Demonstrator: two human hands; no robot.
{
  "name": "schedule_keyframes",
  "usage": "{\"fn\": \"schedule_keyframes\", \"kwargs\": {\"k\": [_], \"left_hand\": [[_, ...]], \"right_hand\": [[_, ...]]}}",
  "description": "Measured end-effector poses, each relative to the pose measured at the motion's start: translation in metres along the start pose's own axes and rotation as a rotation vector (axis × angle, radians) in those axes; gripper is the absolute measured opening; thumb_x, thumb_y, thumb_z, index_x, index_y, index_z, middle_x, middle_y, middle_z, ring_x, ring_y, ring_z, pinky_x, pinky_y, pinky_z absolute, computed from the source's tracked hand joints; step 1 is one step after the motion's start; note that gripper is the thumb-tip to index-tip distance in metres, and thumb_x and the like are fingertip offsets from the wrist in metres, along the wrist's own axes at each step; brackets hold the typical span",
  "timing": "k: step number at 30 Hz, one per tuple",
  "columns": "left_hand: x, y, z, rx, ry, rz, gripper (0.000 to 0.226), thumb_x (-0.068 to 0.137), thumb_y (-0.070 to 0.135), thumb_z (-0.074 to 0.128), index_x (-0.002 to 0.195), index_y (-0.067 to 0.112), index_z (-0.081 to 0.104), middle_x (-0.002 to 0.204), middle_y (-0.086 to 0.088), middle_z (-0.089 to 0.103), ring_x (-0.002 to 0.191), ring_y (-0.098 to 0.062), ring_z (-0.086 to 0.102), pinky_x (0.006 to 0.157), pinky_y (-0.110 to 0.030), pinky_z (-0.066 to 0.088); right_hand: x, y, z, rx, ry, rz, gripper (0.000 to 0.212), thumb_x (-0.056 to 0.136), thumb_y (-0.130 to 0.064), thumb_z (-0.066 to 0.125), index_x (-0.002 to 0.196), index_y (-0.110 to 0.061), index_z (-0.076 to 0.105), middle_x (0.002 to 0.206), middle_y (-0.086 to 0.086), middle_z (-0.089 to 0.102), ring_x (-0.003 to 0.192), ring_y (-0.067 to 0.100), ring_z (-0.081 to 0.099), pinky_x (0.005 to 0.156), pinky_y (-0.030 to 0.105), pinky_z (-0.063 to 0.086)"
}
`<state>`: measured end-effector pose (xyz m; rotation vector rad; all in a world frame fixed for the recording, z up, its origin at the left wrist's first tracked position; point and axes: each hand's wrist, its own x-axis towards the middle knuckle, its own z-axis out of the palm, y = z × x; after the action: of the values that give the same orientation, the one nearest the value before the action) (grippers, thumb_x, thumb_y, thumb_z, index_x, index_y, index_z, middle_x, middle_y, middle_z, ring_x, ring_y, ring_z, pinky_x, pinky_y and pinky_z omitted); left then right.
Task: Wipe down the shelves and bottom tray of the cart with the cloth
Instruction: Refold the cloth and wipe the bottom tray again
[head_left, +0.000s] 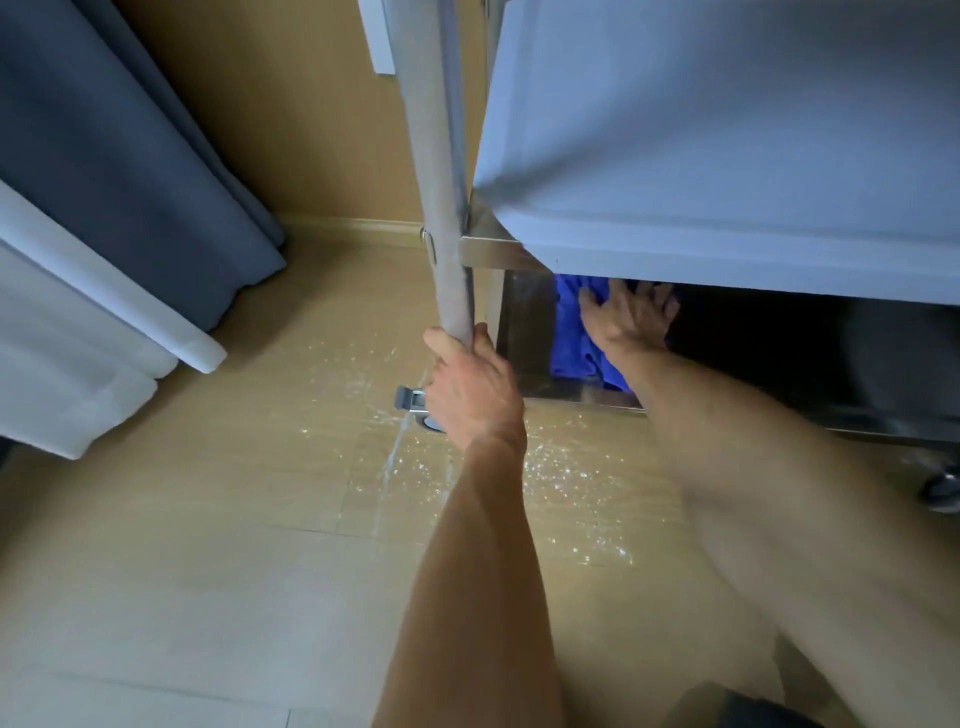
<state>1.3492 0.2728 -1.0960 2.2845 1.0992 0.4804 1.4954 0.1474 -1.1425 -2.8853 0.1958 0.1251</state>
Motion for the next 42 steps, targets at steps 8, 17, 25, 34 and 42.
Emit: {"fn": "schedule_keyframes", "kwargs": {"k": [8, 17, 25, 34, 42], "left_hand": [[0.001, 0.001, 0.005, -0.045, 0.034, 0.002, 0.040, 0.102, 0.039, 0.040, 0.115, 0.001, 0.043, 0.086, -0.022, 0.066, 0.078, -0.043, 0.063, 0.062, -0.038, 0.031], [-0.013, 0.012, -0.015, -0.088, -0.064, -0.096, 0.039, 0.103, 0.039, 0.033, 0.119, 0.003, 0.038, 0.100, -0.024, 0.066, 0.092, -0.043, 0.062, 0.067, -0.038, 0.032], [-0.001, 0.001, -0.022, -0.150, -0.077, 0.035, 0.025, 0.101, 0.032, 0.036, 0.101, 0.007, 0.036, 0.071, -0.011, 0.053, 0.076, -0.040, 0.054, 0.064, -0.037, 0.027], [-0.007, 0.007, 0.000, -0.083, 0.041, -0.031, 0.028, 0.101, 0.026, 0.036, 0.116, 0.002, 0.040, 0.090, -0.022, 0.066, 0.084, -0.043, 0.060, 0.064, -0.037, 0.025], [-0.011, 0.012, 0.008, -0.047, 0.095, -0.114, 0.030, 0.102, 0.031, 0.034, 0.119, 0.006, 0.038, 0.092, -0.018, 0.066, 0.083, -0.039, 0.062, 0.066, -0.036, 0.030]], "right_hand": [[-0.018, -0.064, 0.014, 0.008, 0.020, -0.429, 0.037, 0.090, -0.042, 0.051, 0.111, -0.016, 0.067, 0.113, 0.011, 0.067, 0.113, 0.034, 0.056, 0.098, 0.040, 0.036], [-0.142, 0.009, 0.037, 0.081, 0.137, -0.403, 0.052, 0.091, -0.051, 0.048, 0.134, -0.026, 0.059, 0.145, 0.009, 0.052, 0.141, 0.030, 0.038, 0.116, 0.047, 0.024], [-0.120, -0.048, 0.032, -0.023, -0.127, -0.359, 0.068, 0.095, -0.057, 0.041, 0.155, -0.038, 0.015, 0.165, 0.017, 0.005, 0.153, 0.034, -0.005, 0.120, 0.053, 0.000], [-0.047, -0.077, 0.036, 0.141, 0.032, -0.147, 0.042, 0.096, -0.044, 0.045, 0.135, -0.030, 0.046, 0.154, 0.008, 0.032, 0.149, 0.030, 0.010, 0.117, 0.055, 0.007], [-0.043, 0.026, 0.014, 0.125, 0.134, 0.223, 0.062, 0.098, -0.044, 0.043, 0.155, -0.027, 0.026, 0.164, 0.015, 0.017, 0.153, 0.033, 0.005, 0.116, 0.056, 0.010]]}}
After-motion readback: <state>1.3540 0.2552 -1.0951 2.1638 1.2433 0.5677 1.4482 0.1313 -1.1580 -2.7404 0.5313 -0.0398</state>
